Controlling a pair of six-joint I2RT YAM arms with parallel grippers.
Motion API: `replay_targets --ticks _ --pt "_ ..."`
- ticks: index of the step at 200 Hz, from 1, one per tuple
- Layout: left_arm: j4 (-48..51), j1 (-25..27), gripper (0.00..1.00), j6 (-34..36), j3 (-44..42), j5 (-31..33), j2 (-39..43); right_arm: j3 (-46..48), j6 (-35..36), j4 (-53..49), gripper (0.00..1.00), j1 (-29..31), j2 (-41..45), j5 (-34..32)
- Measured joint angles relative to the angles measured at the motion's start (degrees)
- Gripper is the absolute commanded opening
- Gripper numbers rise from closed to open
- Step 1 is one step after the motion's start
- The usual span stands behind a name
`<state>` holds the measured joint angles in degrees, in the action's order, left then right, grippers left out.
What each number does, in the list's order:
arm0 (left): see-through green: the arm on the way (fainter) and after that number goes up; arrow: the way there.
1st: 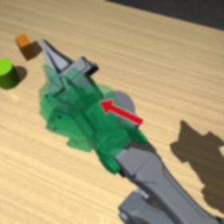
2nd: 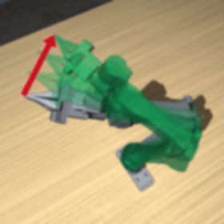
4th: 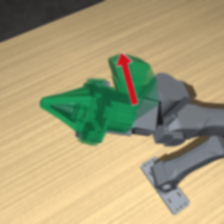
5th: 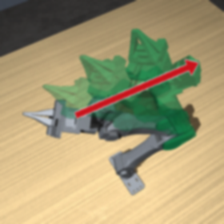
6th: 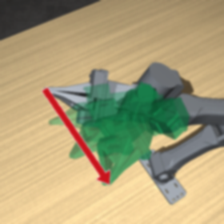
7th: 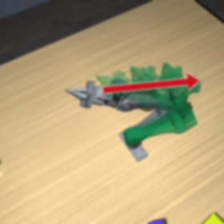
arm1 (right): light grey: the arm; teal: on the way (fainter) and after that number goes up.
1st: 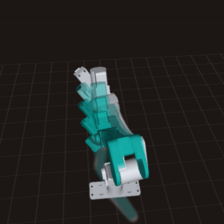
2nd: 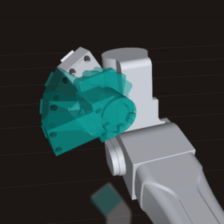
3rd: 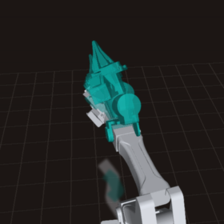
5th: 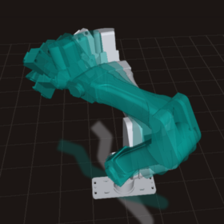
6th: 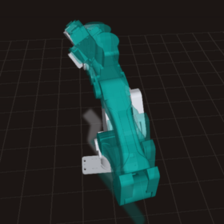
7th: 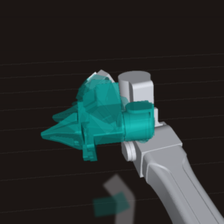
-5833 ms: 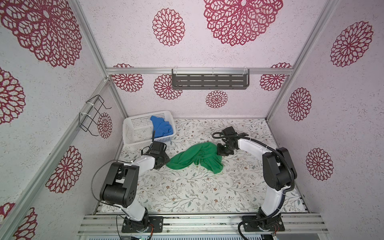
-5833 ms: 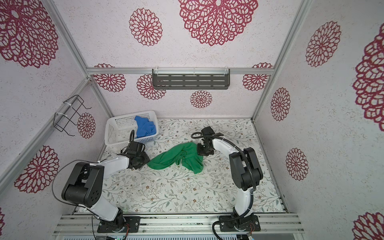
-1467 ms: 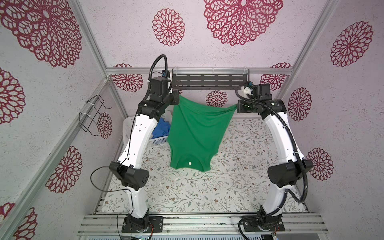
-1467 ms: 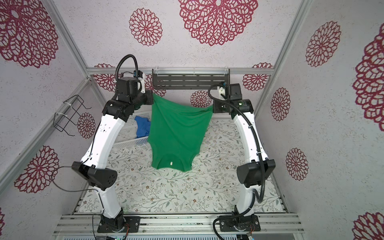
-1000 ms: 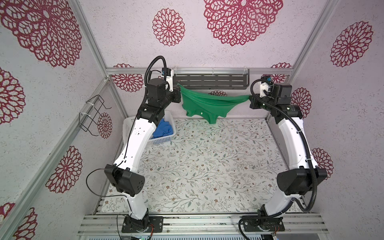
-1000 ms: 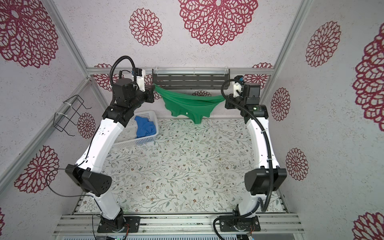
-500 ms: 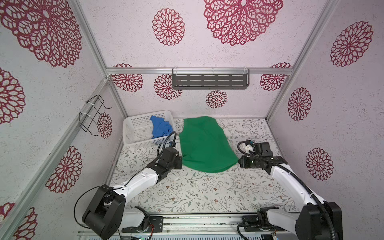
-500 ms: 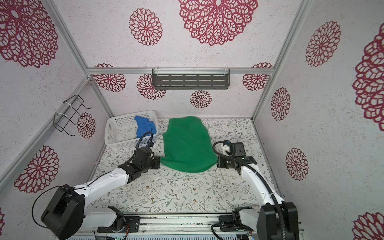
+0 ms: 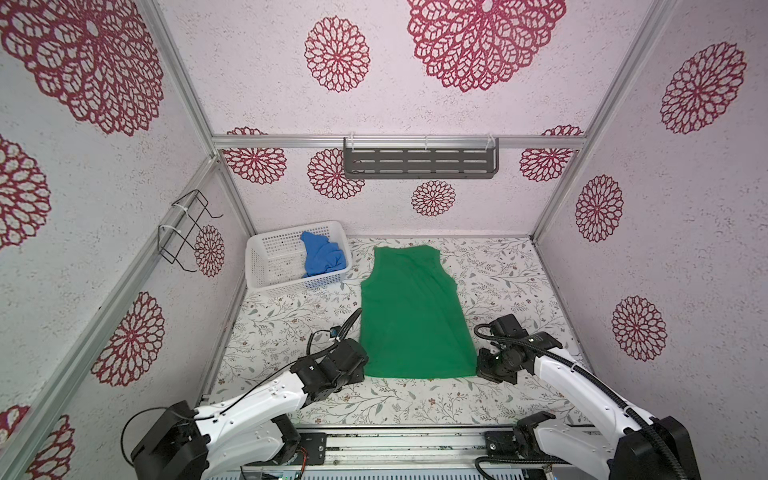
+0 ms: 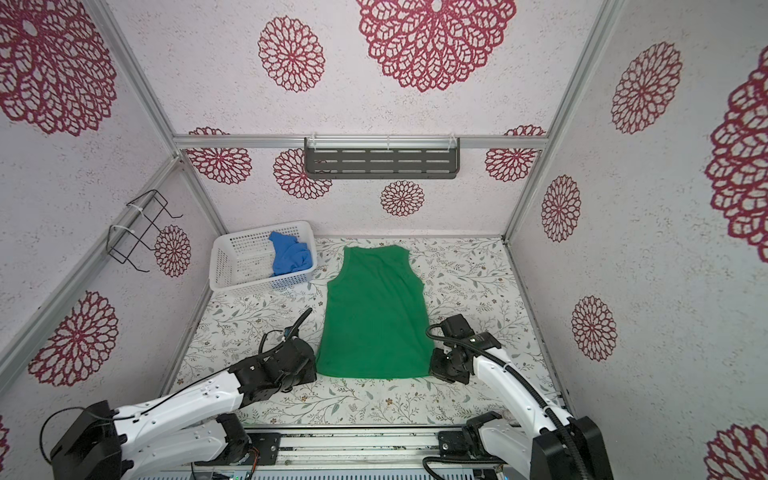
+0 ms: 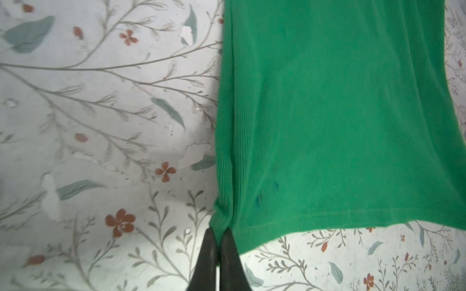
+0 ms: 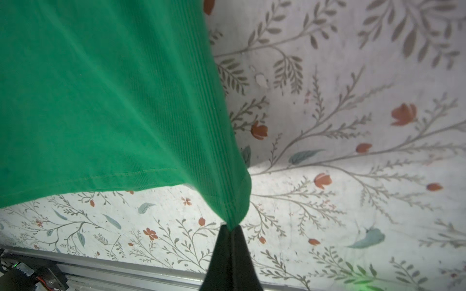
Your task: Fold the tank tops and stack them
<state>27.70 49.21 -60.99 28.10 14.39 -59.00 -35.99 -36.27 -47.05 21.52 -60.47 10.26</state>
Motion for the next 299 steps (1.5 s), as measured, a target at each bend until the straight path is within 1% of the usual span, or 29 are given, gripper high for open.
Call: replay_targets --ticks 1,5,12,15,16,19,25,30,38,47,53,66,79,95,109,119,149,163,177,189,204,225,253,271,299 --pt "0.31 0.00 0.00 -0.20 -0.04 0.07 0.33 0.00 -0.04 -0.04 0.18 0.02 0.04 0.02" --pt "0.98 0.00 0.11 -0.59 -0.15 0.28 1.01 -0.11 0.07 -0.63 0.25 0.11 0.20 -0.17" --pt "2.12 0.00 0.36 -1.09 -0.24 0.66 2.10 -0.63 -0.02 -2.03 0.38 0.22 0.22 -0.94" --pt "2.62 0.00 0.47 -0.87 -0.20 0.85 2.45 -1.01 -0.31 -2.60 0.46 0.26 0.11 -1.18" --pt "2.75 0.02 0.49 -0.96 -0.17 1.01 2.58 -1.20 -0.20 -2.93 0.48 0.26 0.07 -1.38" --pt "3.30 0.04 0.59 -0.96 -0.04 1.27 2.86 -1.68 0.13 -3.45 0.55 0.28 -0.07 -1.68" --pt "4.68 0.04 0.72 -0.79 0.37 1.79 3.19 -3.08 0.24 -4.74 0.66 0.28 -0.63 -2.84" --pt "6.34 0.04 0.78 -0.17 1.14 2.47 3.39 -4.59 0.68 -5.84 0.73 0.28 -1.40 -3.82" --pt "9.20 0.02 0.83 0.90 2.97 3.63 3.50 -7.74 1.77 -7.52 0.80 0.28 -3.08 -5.75" --pt "12.13 -0.46 0.85 2.82 5.84 4.94 3.69 -11.47 2.80 -8.83 0.85 0.31 -5.27 -8.09" --pt "13.49 -0.94 0.86 4.00 7.78 5.60 3.82 -14.19 3.76 -9.53 0.87 0.31 -6.95 -9.81" --pt "14.95 -3.52 0.86 7.78 11.96 6.14 4.15 -18.91 5.40 -9.97 0.90 0.31 -9.55 -12.90" --pt "14.43 -7.54 0.85 11.96 14.97 5.79 4.00 -21.97 6.29 -8.83 0.94 0.37 -10.62 -14.88" --pt "12.83 -11.96 0.82 16.59 17.38 5.27 1.73 -22.69 5.99 -5.68 0.99 0.79 -10.32 -15.19" --pt "10.58 -14.45 0.80 20.59 19.54 4.98 -2.54 -21.59 4.57 -1.97 0.99 2.25 -10.23 -14.95" --pt "8.92 -15.74 0.79 23.10 21.46 4.13 -6.36 -20.04 3.21 1.01 0.96 4.13 -10.43 -14.62" --pt "3.30 -19.85 0.67 29.53 30.21 -0.26 -20.68 -14.91 -1.33 9.14 0.85 10.78 -13.99 -13.25" --pt "0.92 -21.07 0.65 31.17 34.67 -2.84 -26.91 -12.66 -3.28 12.28 0.76 13.09 -15.96 -13.00" --pt "-1.40 -21.46 0.63 31.85 38.47 -5.46 -32.50 -10.10 -5.20 15.52 0.67 14.80 -16.90 -13.00" --pt "-3.13 -21.20 0.60 32.04 40.81 -7.37 -36.79 -8.09 -6.34 17.68 0.63 15.96 -17.64 -13.38" --pt "-4.66 -20.35 0.52 32.11 42.58 -9.22 -41.53 -6.93 -7.85 19.39 0.59 17.29 -19.67 -13.97" --pt "-6.16 -18.93 0.44 31.26 42.56 -10.99 -46.31 -6.14 -9.42 21.64 0.50 18.47 -23.04 -14.78" --pt "-7.61 -16.87 0.26 29.46 41.00 -11.65 -49.44 -5.57 -10.21 22.38 0.47 18.51 -23.34 -16.55" --pt "-9.49 -15.67 0.18 27.52 38.34 -11.74 -49.57 -5.27 -10.14 22.93 0.47 17.51 -23.30 -16.83" --pt "-12.76 -13.53 0.17 23.52 33.03 -11.13 -48.24 -5.07 -8.92 23.41 0.48 13.62 -23.30 -18.10"
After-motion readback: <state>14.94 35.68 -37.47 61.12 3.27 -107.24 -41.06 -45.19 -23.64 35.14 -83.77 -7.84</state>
